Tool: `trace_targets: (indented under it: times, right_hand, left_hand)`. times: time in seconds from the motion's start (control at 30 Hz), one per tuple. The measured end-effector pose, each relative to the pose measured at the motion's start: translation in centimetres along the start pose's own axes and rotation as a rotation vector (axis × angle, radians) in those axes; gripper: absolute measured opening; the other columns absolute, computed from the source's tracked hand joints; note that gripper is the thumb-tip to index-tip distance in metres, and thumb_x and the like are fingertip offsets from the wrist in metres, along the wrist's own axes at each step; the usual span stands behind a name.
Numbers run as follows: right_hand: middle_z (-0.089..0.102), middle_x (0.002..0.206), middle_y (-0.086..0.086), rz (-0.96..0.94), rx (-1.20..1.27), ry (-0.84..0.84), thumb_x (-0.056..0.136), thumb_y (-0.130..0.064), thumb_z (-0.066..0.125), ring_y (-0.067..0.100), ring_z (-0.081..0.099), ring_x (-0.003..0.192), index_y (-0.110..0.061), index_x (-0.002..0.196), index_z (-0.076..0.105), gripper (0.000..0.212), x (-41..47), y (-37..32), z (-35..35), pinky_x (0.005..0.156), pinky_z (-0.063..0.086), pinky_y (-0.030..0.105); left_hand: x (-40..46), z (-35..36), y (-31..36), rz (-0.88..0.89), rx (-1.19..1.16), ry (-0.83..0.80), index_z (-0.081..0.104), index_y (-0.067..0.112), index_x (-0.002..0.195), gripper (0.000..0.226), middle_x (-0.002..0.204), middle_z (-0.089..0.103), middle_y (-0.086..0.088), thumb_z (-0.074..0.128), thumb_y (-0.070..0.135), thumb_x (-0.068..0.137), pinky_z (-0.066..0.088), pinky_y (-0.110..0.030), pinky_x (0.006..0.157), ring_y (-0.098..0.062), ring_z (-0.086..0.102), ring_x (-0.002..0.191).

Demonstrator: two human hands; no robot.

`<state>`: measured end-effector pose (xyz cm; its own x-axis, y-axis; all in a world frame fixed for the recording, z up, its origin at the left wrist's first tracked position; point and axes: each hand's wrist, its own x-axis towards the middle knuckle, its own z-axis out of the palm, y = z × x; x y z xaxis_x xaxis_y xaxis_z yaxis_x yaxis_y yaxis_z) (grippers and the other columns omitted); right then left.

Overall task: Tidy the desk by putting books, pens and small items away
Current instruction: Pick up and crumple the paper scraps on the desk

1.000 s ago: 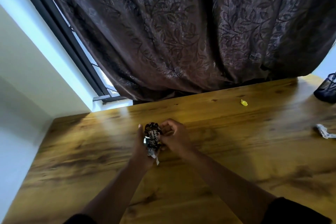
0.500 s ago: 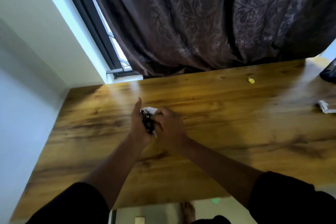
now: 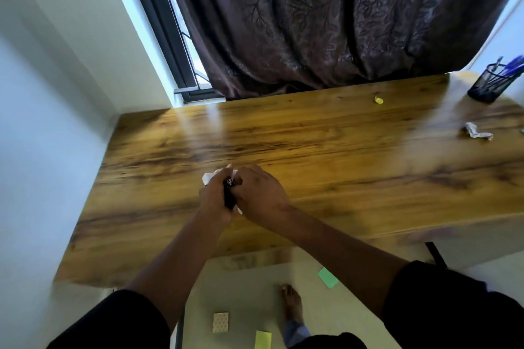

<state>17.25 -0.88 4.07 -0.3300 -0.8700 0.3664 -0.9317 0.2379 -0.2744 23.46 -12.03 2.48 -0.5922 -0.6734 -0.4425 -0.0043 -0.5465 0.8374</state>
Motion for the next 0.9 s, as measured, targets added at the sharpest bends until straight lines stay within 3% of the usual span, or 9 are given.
trace_targets:
  times: [0.1,0.27,0.37,0.47,0.63,0.7,0.77,0.83,0.9]
  right_hand:
    - [0.070,0.091,-0.002,0.060,0.075,0.070,0.080,-0.020,0.076,0.026,0.063,0.089,-0.022,0.085,0.079,0.007,-2.3,-1.1,-1.1,0.062,0.035,0.024]
    - [0.075,0.092,-0.006,0.147,0.249,0.118,0.089,-0.024,0.063,0.017,0.068,0.079,-0.027,0.097,0.076,0.016,-6.0,-1.3,-3.0,0.061,0.051,0.029]
    - [0.075,0.093,-0.010,0.242,0.386,0.218,0.093,-0.024,0.059,0.011,0.069,0.078,-0.028,0.104,0.069,0.016,-7.6,-0.5,-4.5,0.065,0.057,0.035]
    - [0.073,0.093,-0.010,0.344,0.375,0.233,0.095,-0.028,0.053,0.013,0.069,0.079,-0.027,0.107,0.063,0.016,-8.4,2.3,-5.5,0.064,0.057,0.039]
    - [0.069,0.117,0.000,0.469,0.155,0.007,0.098,-0.028,0.054,0.022,0.064,0.108,-0.023,0.127,0.063,0.031,-9.3,9.9,-6.5,0.082,0.055,0.037]
    - [0.063,0.130,-0.002,0.495,0.049,-0.103,0.096,-0.031,0.052,0.025,0.055,0.121,-0.030,0.130,0.062,0.036,-10.1,13.5,-6.9,0.092,0.053,0.040]
    - [0.058,0.135,-0.005,0.518,-0.046,-0.186,0.092,-0.036,0.051,0.025,0.049,0.126,-0.035,0.133,0.058,0.042,-11.4,17.7,-8.0,0.097,0.050,0.040]
    - [0.054,0.138,-0.001,0.575,-0.103,-0.245,0.091,-0.039,0.053,0.025,0.044,0.128,-0.029,0.140,0.053,0.050,-12.6,21.8,-9.5,0.099,0.045,0.040]
    - [0.049,0.143,0.002,0.638,-0.179,-0.276,0.092,-0.039,0.055,0.027,0.041,0.132,-0.023,0.144,0.048,0.055,-13.9,25.9,-11.2,0.104,0.041,0.042]
  left_hand:
    - [-2.3,-0.1,-0.6,0.003,0.021,-0.074,0.060,0.010,0.068,0.032,0.061,0.058,-0.005,0.062,0.015,0.100,0.045,-0.025,0.050,-0.019,0.058,0.053]
    - [-4.6,1.3,-0.7,0.016,0.041,-0.136,0.046,0.009,0.068,0.037,0.061,0.046,-0.003,0.061,0.013,0.101,0.037,-0.022,0.044,-0.015,0.044,0.048]
    - [-4.8,2.1,-0.9,-0.024,0.027,-0.108,0.056,0.005,0.082,0.025,0.073,0.055,-0.012,0.071,0.020,0.096,0.044,-0.026,0.046,-0.022,0.054,0.051]
    - [-4.8,3.3,-1.3,-0.069,0.021,-0.024,0.064,0.003,0.102,0.028,0.082,0.064,-0.016,0.079,0.024,0.090,0.047,-0.028,0.046,-0.025,0.062,0.059]
    - [-4.7,6.9,-2.2,-0.077,0.029,-0.046,0.063,0.004,0.105,0.028,0.078,0.064,-0.018,0.077,0.025,0.092,0.041,-0.026,0.045,-0.024,0.057,0.055]
    - [-4.3,8.9,-2.6,-0.085,0.077,-0.053,0.062,0.005,0.100,0.027,0.075,0.062,-0.016,0.075,0.028,0.094,0.041,-0.027,0.047,-0.022,0.055,0.054]
    - [-3.6,11.3,-3.4,-0.070,0.131,-0.067,0.062,0.004,0.098,0.033,0.072,0.061,-0.013,0.075,0.034,0.093,0.042,-0.027,0.046,-0.021,0.056,0.054]
    - [-2.8,13.6,-4.5,-0.084,0.183,-0.097,0.059,0.002,0.103,0.048,0.072,0.060,-0.012,0.078,0.043,0.087,0.042,-0.028,0.045,-0.021,0.057,0.054]
    - [-2.1,16.0,-6.0,-0.113,0.230,-0.081,0.060,0.005,0.103,0.044,0.076,0.062,-0.011,0.075,0.044,0.091,0.043,-0.028,0.048,-0.021,0.058,0.060]
